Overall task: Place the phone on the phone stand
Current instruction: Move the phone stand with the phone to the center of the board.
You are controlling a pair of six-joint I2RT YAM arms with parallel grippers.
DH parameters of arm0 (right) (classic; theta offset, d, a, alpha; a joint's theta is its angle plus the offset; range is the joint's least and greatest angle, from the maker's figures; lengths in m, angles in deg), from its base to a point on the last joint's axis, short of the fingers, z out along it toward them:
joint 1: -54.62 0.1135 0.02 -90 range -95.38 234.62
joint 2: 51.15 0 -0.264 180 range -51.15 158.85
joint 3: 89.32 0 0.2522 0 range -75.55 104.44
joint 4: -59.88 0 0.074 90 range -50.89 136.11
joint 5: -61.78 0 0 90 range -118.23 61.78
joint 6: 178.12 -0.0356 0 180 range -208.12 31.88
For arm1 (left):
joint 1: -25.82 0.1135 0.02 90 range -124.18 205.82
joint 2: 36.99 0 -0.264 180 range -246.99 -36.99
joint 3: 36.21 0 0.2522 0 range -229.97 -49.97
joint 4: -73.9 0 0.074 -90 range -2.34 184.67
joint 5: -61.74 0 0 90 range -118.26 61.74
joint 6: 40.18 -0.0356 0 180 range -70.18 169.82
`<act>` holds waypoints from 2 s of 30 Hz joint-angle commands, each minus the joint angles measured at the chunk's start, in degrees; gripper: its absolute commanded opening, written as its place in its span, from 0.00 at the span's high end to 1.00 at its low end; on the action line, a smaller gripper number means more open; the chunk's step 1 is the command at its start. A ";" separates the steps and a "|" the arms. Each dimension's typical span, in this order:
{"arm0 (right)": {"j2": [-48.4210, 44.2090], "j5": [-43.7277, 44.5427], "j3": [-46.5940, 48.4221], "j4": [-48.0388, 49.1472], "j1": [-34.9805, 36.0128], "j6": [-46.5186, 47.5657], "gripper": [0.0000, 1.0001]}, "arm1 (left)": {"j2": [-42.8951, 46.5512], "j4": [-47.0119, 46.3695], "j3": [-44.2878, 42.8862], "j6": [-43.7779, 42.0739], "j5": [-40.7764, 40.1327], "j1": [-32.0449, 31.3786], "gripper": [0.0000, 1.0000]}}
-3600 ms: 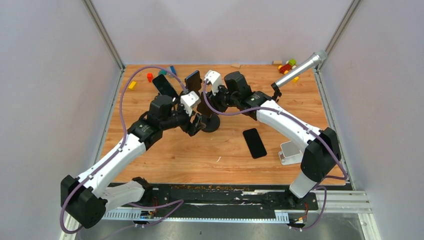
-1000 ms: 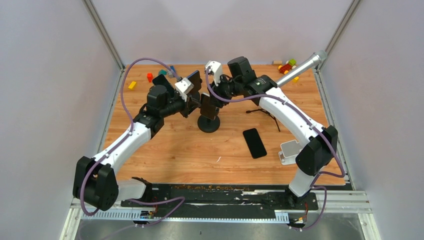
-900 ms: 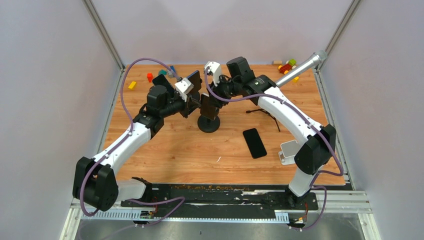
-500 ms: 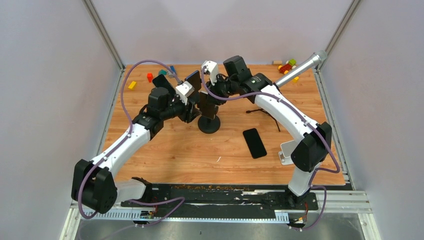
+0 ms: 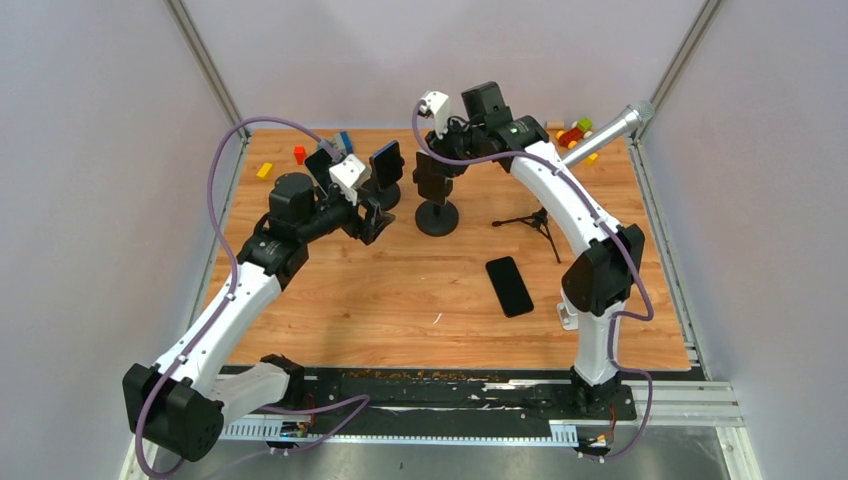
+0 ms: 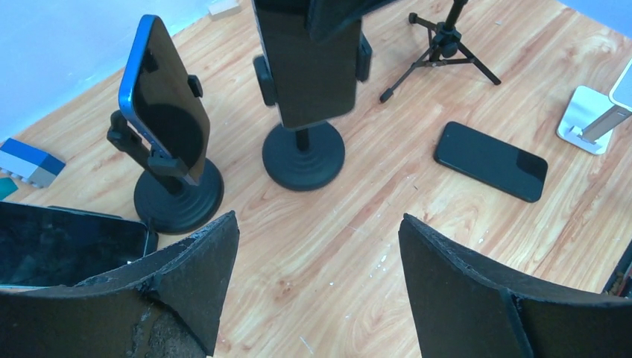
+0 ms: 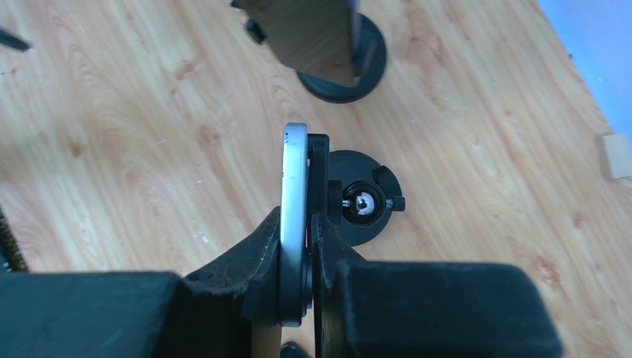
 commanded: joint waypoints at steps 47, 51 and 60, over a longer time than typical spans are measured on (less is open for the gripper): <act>6.20 -13.46 9.33 12.56 -6.24 2.80 1.00 | 3.22 2.47 -1.13 -2.12 1.55 0.47 0.14; 5.21 -12.45 6.89 10.78 -6.20 4.87 0.99 | 3.02 2.79 -1.15 -2.39 1.61 0.47 0.14; 5.45 -10.11 5.80 9.06 -6.24 4.68 0.70 | 2.68 2.39 -1.13 -2.18 2.00 0.47 0.14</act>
